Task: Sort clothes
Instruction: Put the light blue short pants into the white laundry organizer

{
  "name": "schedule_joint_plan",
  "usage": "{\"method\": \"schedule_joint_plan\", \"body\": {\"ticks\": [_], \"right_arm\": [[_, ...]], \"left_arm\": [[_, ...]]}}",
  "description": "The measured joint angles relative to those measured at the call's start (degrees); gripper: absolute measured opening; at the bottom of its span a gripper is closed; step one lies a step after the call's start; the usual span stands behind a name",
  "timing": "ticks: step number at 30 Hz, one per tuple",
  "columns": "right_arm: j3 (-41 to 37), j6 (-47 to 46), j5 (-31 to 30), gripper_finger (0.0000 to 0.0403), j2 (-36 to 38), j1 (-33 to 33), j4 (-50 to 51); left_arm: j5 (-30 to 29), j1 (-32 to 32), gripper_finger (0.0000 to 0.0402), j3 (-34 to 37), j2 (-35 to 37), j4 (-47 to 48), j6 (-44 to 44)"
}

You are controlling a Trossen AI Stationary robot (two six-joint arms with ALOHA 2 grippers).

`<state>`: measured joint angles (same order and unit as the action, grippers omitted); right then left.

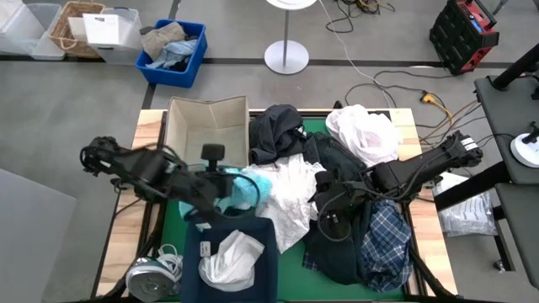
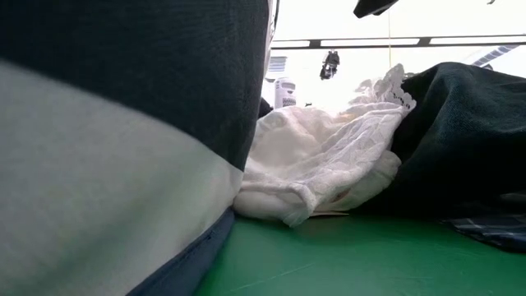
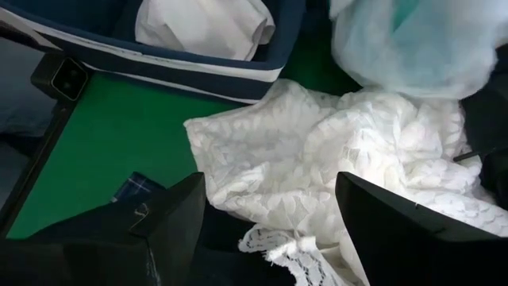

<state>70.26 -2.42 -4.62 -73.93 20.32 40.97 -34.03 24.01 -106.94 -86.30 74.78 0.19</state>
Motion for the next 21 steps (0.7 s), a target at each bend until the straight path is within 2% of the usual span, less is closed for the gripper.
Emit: {"method": "schedule_joint_plan", "body": {"ticks": [6,10,14,16,18,21], "right_arm": [[-0.11,0.06,0.0,0.0272,0.0,0.0,-0.59],[-0.24,0.51,0.0,0.028,0.0,0.0,-0.87],[-0.28,0.92,0.0,0.0285,0.0,0.0,-1.05],[-0.28,0.96,0.0,0.0287,0.0,0.0,-1.06],[-0.28,0.97,-0.01,0.0288,0.0,0.0,-1.28],[-0.29,1.01,-0.02,0.0285,0.0,-0.01,-1.51]], "left_arm": [[-3.59,0.31,0.0,-11.55,0.06,1.18,3.26],[-12.26,0.31,0.0,-19.22,-0.23,1.23,4.35],[-17.84,0.27,0.0,-26.75,-0.24,0.69,6.34],[-22.24,0.27,0.0,-28.15,0.08,-2.56,8.85],[-27.56,0.28,0.0,-26.92,1.47,-9.09,14.9],[-30.67,0.27,0.0,-27.3,2.51,-17.47,22.0]]}}
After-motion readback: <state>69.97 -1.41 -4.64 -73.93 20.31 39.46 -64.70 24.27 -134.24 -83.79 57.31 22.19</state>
